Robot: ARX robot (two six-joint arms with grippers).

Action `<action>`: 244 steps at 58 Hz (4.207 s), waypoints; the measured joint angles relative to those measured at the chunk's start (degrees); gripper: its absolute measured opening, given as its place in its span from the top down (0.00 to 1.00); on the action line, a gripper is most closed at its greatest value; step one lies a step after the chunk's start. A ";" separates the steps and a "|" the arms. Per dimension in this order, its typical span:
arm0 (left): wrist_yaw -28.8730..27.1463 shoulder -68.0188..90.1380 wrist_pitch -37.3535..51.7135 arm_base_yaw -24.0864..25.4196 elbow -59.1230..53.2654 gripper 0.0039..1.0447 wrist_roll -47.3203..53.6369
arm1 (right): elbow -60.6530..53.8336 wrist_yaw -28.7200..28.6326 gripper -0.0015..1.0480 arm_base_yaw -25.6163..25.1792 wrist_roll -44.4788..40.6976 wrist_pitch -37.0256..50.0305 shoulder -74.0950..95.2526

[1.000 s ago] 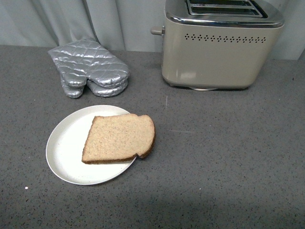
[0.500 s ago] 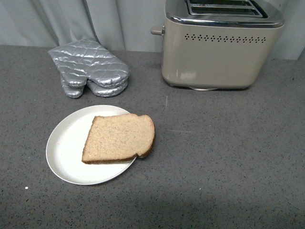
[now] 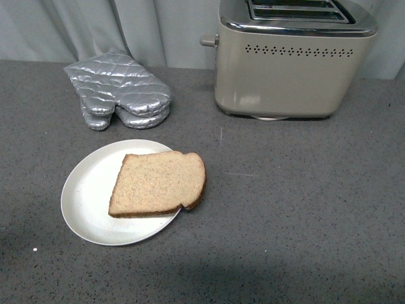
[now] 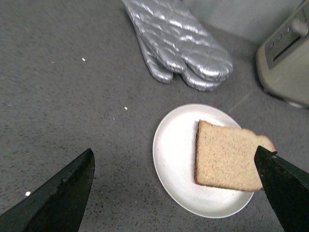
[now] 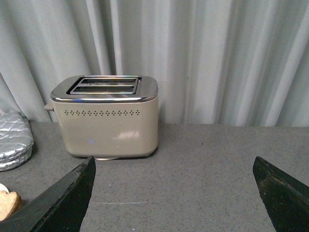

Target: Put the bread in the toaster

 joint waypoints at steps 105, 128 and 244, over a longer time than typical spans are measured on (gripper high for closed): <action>10.91 54.49 -9.44 -6.34 33.79 0.97 -3.41 | 0.00 0.00 0.09 0.00 0.00 0.00 0.00; 13.11 66.14 -11.23 -22.82 50.29 0.97 -14.84 | 0.00 0.00 0.09 0.00 0.02 0.00 0.00; -0.87 -11.74 30.01 -0.59 -13.00 0.97 15.67 | 0.00 -0.02 0.09 0.00 0.00 -0.02 -0.02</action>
